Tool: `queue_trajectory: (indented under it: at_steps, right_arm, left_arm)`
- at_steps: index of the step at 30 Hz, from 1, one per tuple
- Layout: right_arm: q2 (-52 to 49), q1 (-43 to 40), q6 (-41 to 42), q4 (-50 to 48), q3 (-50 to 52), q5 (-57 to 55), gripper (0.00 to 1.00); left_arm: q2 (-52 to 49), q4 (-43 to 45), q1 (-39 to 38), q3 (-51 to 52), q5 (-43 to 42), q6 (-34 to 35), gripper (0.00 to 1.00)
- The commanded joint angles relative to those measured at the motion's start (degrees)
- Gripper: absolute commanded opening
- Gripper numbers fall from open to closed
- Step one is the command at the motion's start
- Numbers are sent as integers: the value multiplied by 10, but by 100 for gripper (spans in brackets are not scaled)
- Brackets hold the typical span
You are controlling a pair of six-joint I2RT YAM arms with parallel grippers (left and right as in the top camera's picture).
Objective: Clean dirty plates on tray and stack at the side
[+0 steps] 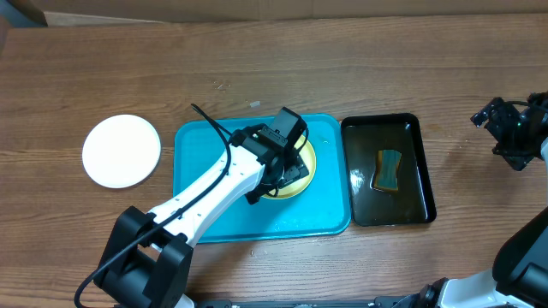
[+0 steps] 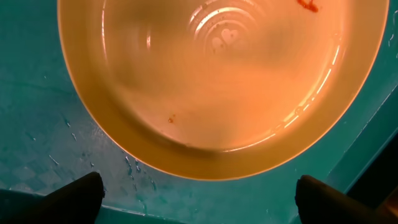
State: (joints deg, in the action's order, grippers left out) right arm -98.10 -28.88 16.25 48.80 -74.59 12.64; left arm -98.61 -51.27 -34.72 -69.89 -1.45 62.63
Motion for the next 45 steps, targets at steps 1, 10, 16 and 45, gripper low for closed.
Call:
queue_trajectory:
  at_steps: [1, 10, 16, 45]
  right_arm:
    - [8, -1, -2, -3, -8, -2, 100]
    - [8, -1, -2, -3, -8, -2, 100]
    - [8, -1, -2, -3, -8, -2, 100]
    - [8, -1, -2, -3, -8, -2, 100]
  left_arm:
    - [-4, 12, 15, 3, 4, -34, 100]
    - [-4, 21, 3, 3, 3, -176, 81]
    - [-4, 39, -6, 3, -30, -176, 99]
    - [-22, -83, -5, 4, 55, 223, 39]
